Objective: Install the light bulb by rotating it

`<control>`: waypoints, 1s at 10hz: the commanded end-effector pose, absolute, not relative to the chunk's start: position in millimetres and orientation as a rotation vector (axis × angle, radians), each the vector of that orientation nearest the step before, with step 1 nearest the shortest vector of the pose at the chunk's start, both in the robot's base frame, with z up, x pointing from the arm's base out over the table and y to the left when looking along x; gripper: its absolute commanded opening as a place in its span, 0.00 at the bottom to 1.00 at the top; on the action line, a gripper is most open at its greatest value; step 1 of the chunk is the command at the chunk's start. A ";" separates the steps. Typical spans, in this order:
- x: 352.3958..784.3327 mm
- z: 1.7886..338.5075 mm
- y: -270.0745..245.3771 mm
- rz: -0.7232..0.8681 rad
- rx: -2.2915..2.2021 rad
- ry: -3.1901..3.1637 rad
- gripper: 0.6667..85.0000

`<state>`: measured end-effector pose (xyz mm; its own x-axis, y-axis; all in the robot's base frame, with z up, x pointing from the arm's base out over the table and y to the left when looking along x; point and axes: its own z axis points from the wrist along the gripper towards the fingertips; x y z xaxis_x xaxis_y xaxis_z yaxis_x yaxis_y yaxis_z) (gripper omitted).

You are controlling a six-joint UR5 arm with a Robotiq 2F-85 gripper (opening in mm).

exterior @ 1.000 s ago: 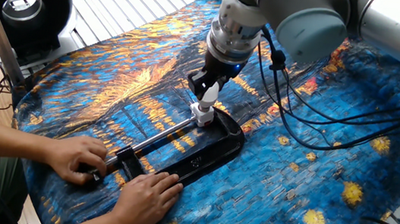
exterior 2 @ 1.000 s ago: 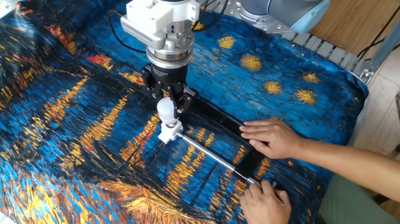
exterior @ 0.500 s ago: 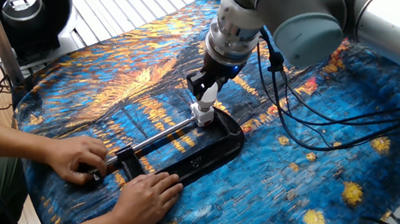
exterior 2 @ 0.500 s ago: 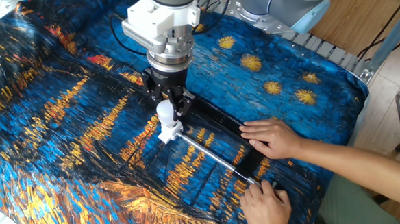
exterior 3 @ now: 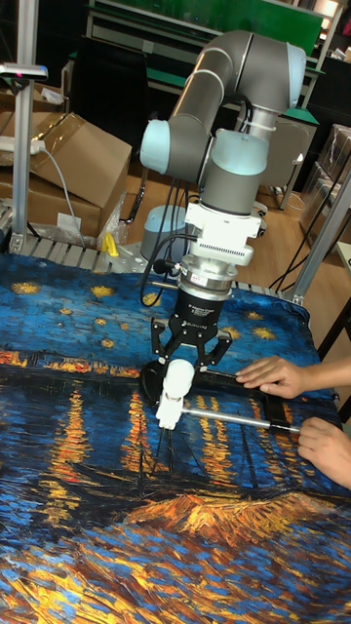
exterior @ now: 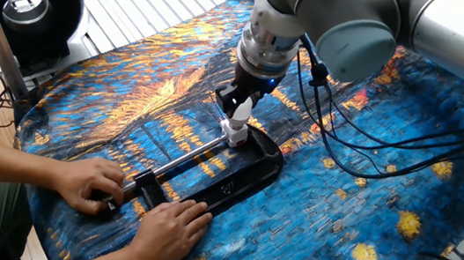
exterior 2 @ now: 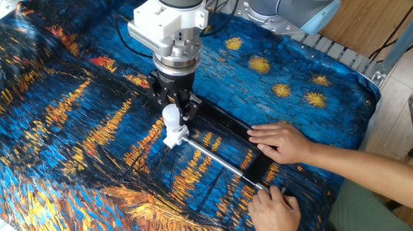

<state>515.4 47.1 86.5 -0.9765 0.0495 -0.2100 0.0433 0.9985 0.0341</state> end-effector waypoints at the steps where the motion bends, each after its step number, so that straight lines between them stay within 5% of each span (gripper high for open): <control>1: 513.6 84.2 45.6 0.085 0.070 2.921 0.00; 10: 512.8 84.6 46.3 0.033 0.082 2.932 0.00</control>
